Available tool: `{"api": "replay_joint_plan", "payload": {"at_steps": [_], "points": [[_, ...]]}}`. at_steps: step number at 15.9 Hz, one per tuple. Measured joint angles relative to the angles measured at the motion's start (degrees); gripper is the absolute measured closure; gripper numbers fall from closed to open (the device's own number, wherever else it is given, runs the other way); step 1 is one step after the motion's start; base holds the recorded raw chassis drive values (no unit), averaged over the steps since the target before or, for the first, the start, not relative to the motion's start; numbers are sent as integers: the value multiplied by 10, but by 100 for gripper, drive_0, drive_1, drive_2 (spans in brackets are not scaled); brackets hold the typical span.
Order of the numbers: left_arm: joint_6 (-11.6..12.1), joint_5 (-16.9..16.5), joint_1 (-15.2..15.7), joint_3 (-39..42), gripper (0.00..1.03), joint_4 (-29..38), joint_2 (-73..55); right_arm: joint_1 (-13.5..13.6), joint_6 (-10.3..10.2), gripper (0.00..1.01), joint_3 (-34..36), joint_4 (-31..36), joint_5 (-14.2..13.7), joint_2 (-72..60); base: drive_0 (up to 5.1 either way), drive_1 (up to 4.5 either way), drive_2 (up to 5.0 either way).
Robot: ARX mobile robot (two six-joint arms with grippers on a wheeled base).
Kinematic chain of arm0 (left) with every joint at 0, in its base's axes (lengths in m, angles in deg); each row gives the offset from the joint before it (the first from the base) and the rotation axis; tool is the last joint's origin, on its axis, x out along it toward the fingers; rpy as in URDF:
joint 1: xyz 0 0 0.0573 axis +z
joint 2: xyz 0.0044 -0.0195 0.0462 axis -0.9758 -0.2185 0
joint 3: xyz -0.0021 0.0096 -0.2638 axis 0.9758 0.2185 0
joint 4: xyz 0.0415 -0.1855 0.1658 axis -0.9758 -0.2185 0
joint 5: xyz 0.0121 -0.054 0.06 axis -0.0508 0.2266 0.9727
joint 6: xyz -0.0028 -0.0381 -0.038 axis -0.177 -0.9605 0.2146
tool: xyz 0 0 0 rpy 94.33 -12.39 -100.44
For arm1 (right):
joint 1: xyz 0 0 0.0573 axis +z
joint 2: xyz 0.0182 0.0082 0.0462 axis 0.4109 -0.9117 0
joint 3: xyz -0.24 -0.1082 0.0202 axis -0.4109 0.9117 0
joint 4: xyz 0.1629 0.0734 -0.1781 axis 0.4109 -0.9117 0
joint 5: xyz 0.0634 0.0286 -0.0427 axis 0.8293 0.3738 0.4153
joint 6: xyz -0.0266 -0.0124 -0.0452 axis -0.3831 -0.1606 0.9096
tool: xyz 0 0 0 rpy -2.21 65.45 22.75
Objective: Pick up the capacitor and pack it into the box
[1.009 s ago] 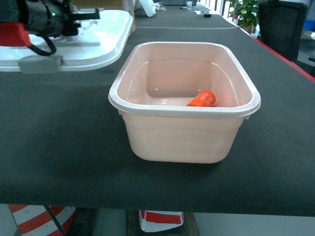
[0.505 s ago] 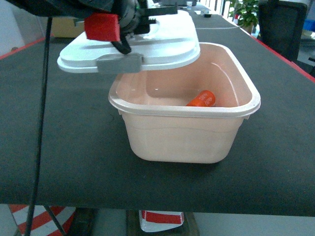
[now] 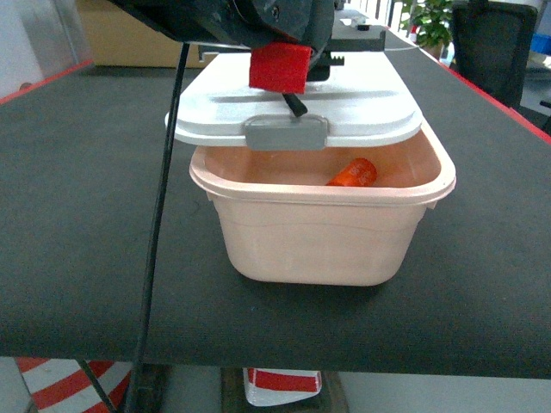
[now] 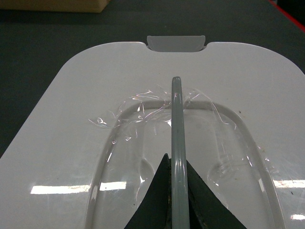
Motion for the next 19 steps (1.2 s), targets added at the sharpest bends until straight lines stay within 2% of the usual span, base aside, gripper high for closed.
{"api": "replay_joint_plan", "payload": {"at_steps": [7, 11, 14, 17, 19], "points": [[-30, 33, -43, 13, 101, -22, -8, 0, 0, 3, 0, 0, 0, 0, 0, 0, 0], [-29, 59, -43, 41, 101, 0, -1, 0, 0, 3, 0, 0, 0, 0, 0, 0, 0], [-31, 49, -42, 45, 100, 4, 2, 0, 0, 3, 0, 0, 0, 0, 0, 0, 0], [-27, 53, -42, 66, 66, 53, 5, 0, 0, 3, 0, 0, 0, 0, 0, 0, 0], [-6, 49, -35, 76, 43, 129, 16, 0, 0, 3, 0, 0, 0, 0, 0, 0, 0]]}}
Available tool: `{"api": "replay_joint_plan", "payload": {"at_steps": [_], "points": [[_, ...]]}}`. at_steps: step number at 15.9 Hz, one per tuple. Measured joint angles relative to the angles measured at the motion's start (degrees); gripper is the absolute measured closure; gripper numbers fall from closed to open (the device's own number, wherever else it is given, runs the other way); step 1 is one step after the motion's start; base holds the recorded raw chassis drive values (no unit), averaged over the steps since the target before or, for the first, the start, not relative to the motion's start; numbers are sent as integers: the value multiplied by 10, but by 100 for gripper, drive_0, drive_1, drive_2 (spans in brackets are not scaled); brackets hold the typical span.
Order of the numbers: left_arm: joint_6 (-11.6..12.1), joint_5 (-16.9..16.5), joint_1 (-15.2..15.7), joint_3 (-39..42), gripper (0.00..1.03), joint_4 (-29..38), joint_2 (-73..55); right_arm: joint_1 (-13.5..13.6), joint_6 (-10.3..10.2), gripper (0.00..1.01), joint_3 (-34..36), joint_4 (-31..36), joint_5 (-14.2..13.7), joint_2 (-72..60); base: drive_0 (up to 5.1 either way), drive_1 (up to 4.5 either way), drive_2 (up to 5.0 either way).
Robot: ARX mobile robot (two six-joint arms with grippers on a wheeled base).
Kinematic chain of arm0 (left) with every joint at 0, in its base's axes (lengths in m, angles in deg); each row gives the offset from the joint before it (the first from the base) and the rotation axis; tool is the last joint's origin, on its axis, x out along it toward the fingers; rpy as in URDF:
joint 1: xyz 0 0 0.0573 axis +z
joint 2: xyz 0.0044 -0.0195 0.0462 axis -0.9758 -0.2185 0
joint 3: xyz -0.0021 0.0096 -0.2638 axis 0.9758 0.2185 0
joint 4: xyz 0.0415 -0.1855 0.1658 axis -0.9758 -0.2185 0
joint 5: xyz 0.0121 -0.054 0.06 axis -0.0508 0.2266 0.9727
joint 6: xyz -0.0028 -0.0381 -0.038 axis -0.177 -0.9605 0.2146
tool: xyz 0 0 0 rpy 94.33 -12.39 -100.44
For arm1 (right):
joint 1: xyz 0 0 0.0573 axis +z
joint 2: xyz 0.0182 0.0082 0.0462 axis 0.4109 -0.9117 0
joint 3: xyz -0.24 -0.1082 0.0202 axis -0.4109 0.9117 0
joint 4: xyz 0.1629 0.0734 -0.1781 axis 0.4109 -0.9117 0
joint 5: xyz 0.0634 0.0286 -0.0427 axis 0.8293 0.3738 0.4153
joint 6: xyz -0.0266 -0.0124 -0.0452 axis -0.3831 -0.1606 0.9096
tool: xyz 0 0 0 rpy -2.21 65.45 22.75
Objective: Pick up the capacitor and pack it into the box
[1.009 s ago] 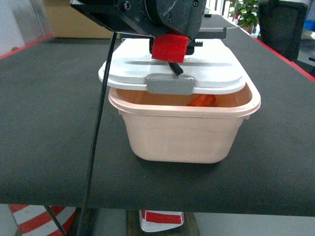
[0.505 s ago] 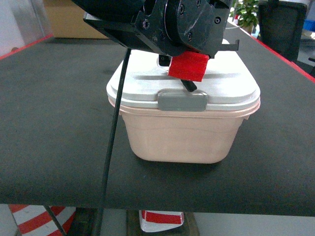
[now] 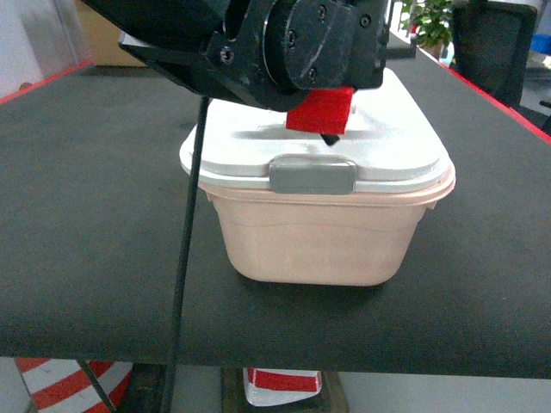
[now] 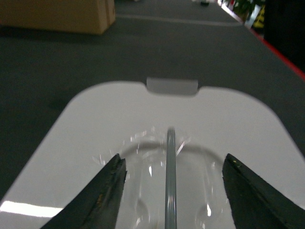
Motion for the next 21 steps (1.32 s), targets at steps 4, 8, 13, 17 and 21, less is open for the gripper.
{"api": "replay_joint_plan", "payload": {"at_steps": [4, 8, 13, 17, 21], "points": [[51, -21, 28, 8, 4, 125, 49, 0, 0, 3, 0, 0, 0, 0, 0, 0, 0], [71, -17, 137, 157, 5, 254, 162, 0, 0, 3, 0, 0, 0, 0, 0, 0, 0], [87, -55, 143, 189, 9, 186, 186, 0, 0, 3, 0, 0, 0, 0, 0, 0, 0], [91, -177, 190, 332, 35, 146, 286, 0, 0, 3, 0, 0, 0, 0, 0, 0, 0], [91, -196, 221, 421, 53, 190, 346, 0, 0, 3, 0, 0, 0, 0, 0, 0, 0]]}}
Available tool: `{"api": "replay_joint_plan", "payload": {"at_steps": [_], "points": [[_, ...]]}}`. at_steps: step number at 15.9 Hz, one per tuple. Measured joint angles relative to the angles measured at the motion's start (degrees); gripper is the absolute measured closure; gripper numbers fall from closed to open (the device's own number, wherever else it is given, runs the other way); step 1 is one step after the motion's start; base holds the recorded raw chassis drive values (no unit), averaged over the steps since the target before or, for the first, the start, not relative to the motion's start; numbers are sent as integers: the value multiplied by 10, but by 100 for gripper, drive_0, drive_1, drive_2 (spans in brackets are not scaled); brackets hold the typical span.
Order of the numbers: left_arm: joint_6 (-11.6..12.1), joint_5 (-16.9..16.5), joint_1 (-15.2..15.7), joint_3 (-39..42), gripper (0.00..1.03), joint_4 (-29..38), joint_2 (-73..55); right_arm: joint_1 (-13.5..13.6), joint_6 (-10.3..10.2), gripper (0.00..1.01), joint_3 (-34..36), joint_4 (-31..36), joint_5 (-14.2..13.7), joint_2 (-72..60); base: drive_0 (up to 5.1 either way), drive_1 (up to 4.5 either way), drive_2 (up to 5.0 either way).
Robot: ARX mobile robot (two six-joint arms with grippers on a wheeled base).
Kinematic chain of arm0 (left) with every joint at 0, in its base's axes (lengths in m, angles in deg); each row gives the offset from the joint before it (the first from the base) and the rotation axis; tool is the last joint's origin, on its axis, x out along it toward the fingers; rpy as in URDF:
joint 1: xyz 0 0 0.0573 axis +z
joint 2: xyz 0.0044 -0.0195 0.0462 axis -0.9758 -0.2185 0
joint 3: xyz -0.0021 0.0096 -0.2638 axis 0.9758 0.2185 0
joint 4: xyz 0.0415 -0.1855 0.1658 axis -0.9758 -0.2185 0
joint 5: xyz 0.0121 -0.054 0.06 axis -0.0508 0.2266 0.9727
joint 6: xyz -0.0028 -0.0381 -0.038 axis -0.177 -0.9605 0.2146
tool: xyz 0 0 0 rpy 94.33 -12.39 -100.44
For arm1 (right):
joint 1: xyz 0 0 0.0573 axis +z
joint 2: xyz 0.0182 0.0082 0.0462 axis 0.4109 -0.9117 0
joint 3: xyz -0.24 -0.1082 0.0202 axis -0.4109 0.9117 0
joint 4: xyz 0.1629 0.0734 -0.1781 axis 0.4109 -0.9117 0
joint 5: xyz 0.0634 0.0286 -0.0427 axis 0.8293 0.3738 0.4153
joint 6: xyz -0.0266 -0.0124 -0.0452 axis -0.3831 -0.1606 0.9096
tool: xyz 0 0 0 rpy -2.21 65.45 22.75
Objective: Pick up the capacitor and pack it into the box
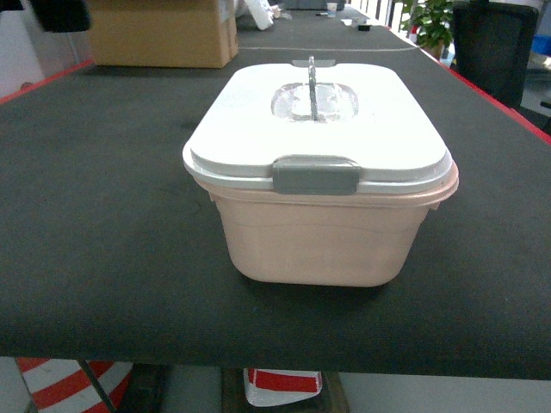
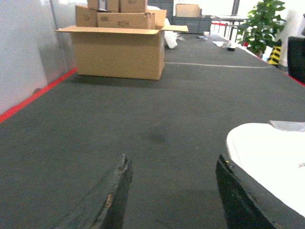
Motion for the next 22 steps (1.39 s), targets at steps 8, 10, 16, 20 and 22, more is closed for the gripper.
{"api": "replay_joint_plan", "payload": {"at_steps": [8, 10, 16, 20, 22], "points": [[0, -80, 64, 297, 101, 63, 209, 0, 0, 3, 0, 0, 0, 0, 0, 0, 0], [0, -92, 76, 341, 101, 50, 260, 0, 0, 3, 0, 0, 0, 0, 0, 0, 0], [0, -139, 124, 417, 101, -16, 410, 0, 0, 3, 0, 0, 0, 0, 0, 0, 0], [0, -139, 124, 451, 101, -55, 470, 0, 0, 3, 0, 0, 0, 0, 0, 0, 0], [0, -139, 124, 451, 101, -92, 518, 0, 0, 3, 0, 0, 0, 0, 0, 0, 0]]}}
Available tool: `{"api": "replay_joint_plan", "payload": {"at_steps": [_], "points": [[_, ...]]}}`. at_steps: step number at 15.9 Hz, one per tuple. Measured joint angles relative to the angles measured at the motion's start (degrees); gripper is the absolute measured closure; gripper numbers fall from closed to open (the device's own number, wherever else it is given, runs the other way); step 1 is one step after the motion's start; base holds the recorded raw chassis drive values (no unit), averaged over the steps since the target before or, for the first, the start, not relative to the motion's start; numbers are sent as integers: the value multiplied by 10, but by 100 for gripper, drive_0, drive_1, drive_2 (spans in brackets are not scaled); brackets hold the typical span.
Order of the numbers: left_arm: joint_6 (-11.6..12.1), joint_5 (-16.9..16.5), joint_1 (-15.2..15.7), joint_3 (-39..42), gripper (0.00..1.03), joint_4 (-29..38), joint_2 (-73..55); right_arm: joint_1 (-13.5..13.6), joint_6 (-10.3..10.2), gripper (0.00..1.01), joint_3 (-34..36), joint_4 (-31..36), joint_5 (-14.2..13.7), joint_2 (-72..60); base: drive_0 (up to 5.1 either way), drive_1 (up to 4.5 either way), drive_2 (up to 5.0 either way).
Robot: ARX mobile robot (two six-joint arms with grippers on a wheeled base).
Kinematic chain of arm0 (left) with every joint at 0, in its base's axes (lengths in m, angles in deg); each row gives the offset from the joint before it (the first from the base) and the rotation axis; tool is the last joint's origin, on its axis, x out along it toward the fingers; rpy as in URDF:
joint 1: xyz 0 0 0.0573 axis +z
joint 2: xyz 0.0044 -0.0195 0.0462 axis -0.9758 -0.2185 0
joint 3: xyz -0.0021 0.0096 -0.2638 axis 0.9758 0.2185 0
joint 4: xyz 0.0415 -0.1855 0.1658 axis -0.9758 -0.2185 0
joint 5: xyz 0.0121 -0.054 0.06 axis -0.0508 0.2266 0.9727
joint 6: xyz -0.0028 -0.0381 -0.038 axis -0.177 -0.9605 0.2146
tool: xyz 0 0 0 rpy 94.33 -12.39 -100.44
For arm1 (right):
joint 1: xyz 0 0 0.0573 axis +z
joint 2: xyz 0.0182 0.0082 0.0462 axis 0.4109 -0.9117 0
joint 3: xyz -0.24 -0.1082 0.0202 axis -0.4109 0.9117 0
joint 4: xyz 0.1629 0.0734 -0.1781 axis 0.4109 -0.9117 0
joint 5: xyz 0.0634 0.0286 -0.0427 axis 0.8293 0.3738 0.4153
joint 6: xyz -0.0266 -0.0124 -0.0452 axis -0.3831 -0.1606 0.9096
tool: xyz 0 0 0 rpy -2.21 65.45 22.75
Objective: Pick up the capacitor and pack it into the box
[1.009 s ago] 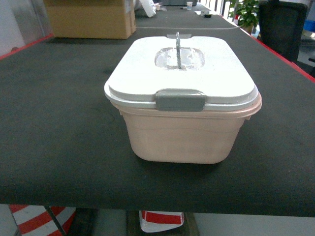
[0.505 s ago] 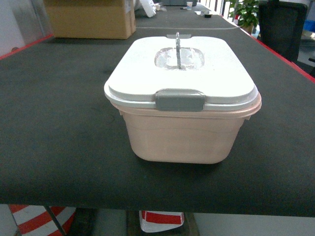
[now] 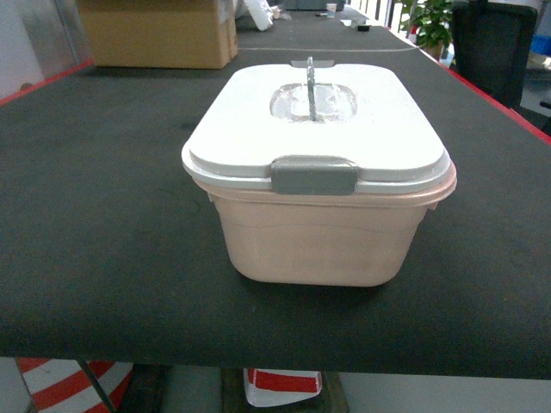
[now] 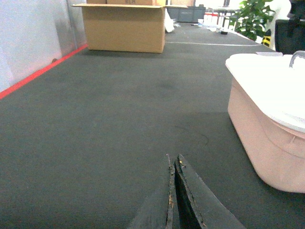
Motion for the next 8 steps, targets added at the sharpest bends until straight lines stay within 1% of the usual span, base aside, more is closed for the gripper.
{"api": "replay_joint_plan", "payload": {"at_steps": [2, 6, 8], "points": [[0, 0, 0, 0, 101, -58, 59, 0, 0, 3, 0, 0, 0, 0, 0, 0, 0], [0, 0, 0, 0, 101, -133, 142, 0, 0, 3, 0, 0, 0, 0, 0, 0, 0], [0, 0, 0, 0, 101, -160, 169, 0, 0, 3, 0, 0, 0, 0, 0, 0, 0]]}}
